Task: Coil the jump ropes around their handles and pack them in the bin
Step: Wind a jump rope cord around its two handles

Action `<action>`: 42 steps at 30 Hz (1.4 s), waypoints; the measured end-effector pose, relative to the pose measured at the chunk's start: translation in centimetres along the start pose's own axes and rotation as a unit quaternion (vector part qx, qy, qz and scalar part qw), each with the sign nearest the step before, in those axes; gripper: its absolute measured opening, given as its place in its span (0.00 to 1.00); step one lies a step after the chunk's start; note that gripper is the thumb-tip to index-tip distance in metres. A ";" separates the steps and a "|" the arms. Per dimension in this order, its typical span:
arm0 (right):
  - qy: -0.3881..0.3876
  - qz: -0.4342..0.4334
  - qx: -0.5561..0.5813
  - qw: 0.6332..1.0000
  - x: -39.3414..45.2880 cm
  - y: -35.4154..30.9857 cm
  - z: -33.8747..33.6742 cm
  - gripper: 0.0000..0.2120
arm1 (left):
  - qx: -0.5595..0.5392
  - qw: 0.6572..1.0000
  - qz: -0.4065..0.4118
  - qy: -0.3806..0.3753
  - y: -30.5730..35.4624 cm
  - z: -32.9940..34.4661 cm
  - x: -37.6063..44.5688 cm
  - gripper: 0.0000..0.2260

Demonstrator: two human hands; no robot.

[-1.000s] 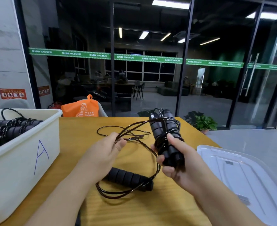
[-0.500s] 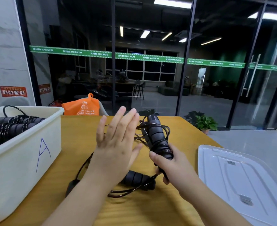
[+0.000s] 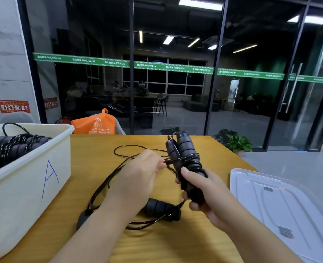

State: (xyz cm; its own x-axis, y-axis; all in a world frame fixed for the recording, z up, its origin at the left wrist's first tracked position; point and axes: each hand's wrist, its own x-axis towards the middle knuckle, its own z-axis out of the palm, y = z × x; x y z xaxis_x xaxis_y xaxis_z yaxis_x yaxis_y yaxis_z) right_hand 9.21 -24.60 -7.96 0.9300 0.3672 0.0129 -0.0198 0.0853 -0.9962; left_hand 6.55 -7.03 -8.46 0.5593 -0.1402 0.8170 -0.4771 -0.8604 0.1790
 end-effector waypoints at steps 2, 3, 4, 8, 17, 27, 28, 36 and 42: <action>-0.024 0.007 0.024 0.999 -0.1 0.0 0.0 0.23 | -0.011 0.999 -0.042 -0.027 0.2 0.0 -0.2 0.14; -0.034 0.010 0.031 0.999 0.0 0.0 -0.1 0.25 | -0.005 0.998 -0.047 -0.038 0.3 -0.1 -0.2 0.14; -0.043 0.011 0.034 0.998 0.0 0.0 -0.1 0.26 | 0.001 0.998 -0.044 -0.048 0.4 -0.2 -0.2 0.15; -0.067 0.005 0.042 0.997 0.0 0.2 -0.1 0.24 | 0.038 0.997 -0.032 -0.051 -0.1 -0.8 0.0 0.19; -0.201 0.019 0.239 0.950 -0.3 0.0 -0.2 0.31 | -0.106 0.965 -0.175 -0.165 0.1 -0.6 -0.4 0.19; -0.443 0.074 0.342 0.825 0.5 0.8 -1.0 0.28 | -0.481 0.828 -0.221 -0.183 0.4 0.1 -0.3 0.32; -0.455 0.083 0.340 0.819 0.6 0.9 -1.1 0.28 | -0.497 0.817 -0.223 -0.188 0.4 -0.2 -0.2 0.33; -0.519 0.132 0.308 0.786 0.4 1.6 -0.4 0.29 | -0.654 0.696 -0.189 -0.227 -0.1 -1.6 -0.8 0.13; -0.445 0.139 0.308 0.829 0.8 1.3 -0.9 0.30 | -0.663 0.685 -0.220 -0.207 -0.4 -1.0 -0.7 0.12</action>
State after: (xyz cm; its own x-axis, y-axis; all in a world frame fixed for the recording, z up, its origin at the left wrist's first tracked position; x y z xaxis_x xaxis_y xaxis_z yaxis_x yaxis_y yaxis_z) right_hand 10.25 -25.03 -9.31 0.2238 0.9669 0.1222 -0.6274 0.2389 -0.7411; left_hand 5.67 -6.07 -8.56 0.8596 -0.3742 0.3480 -0.2431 0.2996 0.9226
